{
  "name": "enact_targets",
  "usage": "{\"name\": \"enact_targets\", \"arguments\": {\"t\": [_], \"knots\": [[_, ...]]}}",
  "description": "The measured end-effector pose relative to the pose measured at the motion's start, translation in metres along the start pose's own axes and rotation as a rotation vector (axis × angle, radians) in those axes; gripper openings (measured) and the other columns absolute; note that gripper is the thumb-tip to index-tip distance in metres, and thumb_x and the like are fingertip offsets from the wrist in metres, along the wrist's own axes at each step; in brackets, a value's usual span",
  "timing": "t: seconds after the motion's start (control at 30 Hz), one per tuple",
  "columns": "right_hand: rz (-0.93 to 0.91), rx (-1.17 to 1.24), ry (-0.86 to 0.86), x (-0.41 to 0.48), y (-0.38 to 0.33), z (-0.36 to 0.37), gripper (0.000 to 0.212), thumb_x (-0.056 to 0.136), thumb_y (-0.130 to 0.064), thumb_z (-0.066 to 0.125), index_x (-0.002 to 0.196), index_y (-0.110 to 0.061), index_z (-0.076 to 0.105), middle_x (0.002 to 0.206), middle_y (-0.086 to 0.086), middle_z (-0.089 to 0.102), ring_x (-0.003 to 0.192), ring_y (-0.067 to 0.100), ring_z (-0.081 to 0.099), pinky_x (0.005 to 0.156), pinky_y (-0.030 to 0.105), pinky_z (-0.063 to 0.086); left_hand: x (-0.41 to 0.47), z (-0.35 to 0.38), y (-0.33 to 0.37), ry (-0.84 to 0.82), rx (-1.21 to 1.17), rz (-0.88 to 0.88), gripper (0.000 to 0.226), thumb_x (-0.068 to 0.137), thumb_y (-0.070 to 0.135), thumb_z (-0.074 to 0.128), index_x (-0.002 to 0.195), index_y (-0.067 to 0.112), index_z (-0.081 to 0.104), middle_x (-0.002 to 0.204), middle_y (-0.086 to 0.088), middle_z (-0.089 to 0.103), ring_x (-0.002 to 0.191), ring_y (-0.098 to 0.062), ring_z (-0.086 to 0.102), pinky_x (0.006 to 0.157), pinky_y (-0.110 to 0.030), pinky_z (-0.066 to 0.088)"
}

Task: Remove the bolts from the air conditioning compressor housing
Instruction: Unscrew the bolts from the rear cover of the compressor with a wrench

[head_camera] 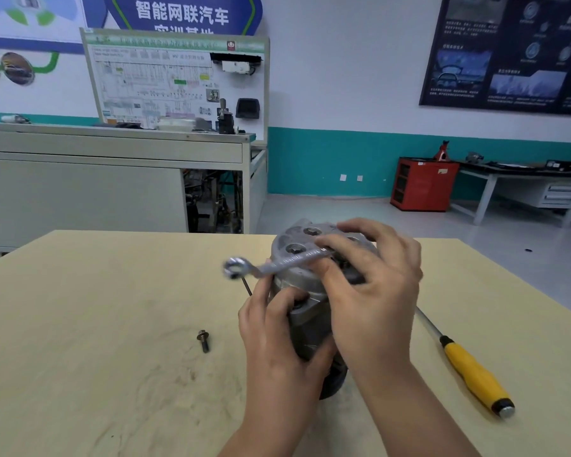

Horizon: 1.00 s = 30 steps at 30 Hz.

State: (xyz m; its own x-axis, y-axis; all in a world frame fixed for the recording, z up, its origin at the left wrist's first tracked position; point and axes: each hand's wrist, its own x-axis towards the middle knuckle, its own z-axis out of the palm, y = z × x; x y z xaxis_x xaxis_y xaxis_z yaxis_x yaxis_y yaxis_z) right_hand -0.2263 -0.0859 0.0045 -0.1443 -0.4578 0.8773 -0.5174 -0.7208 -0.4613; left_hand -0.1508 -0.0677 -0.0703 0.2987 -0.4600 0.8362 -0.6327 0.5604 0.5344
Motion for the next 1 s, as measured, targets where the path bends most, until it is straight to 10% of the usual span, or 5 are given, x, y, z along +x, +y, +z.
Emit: {"name": "enact_targets", "arguments": {"t": [0.23,0.47,0.77,1.0], "knots": [[0.184,0.299,0.100,-0.008,0.015,-0.001,0.027,0.093,-0.040,0.047,0.091,-0.024,0.070,0.105,-0.014,0.062,0.107,0.005,0.051,0.092,0.014,0.037,-0.001,0.000,-0.003,-0.018,0.004,0.004,0.050,0.068,0.042,0.066,0.112,0.039,0.041,0.148,-0.004,0.034,0.126,-0.004,0.033,0.101,-0.013,0.027],[0.655,0.487,0.003,0.019,0.017,0.000,0.021,0.097,-0.034,0.046,0.081,-0.026,0.057,0.075,-0.010,0.063,0.079,0.009,0.060,0.077,0.032,0.048,-0.003,0.001,-0.004,-0.020,0.024,0.018,0.070,0.060,0.027,0.078,0.114,0.043,0.036,0.148,0.002,0.030,0.129,0.008,0.025,0.102,-0.008,0.021],[0.691,0.353,-0.286,0.058,0.015,-0.005,0.020,0.096,-0.019,0.052,0.113,-0.009,0.051,0.083,0.007,0.068,0.074,0.017,0.056,0.076,0.035,0.045,-0.001,0.000,-0.001,-0.025,-0.010,-0.002,0.055,0.066,0.042,0.065,0.114,0.041,0.037,0.148,-0.001,0.032,0.128,0.008,0.026,0.101,-0.007,0.022],[0.487,0.162,-0.513,0.067,0.004,0.002,0.026,0.095,-0.015,0.049,0.071,-0.020,0.056,0.053,-0.011,0.051,0.055,0.006,0.047,0.059,0.027,0.038,-0.001,0.000,-0.002,-0.025,-0.018,-0.013,0.056,0.065,0.043,0.065,0.114,0.044,0.037,0.148,0.003,0.030,0.128,0.008,0.026,0.099,-0.005,0.022]]}}
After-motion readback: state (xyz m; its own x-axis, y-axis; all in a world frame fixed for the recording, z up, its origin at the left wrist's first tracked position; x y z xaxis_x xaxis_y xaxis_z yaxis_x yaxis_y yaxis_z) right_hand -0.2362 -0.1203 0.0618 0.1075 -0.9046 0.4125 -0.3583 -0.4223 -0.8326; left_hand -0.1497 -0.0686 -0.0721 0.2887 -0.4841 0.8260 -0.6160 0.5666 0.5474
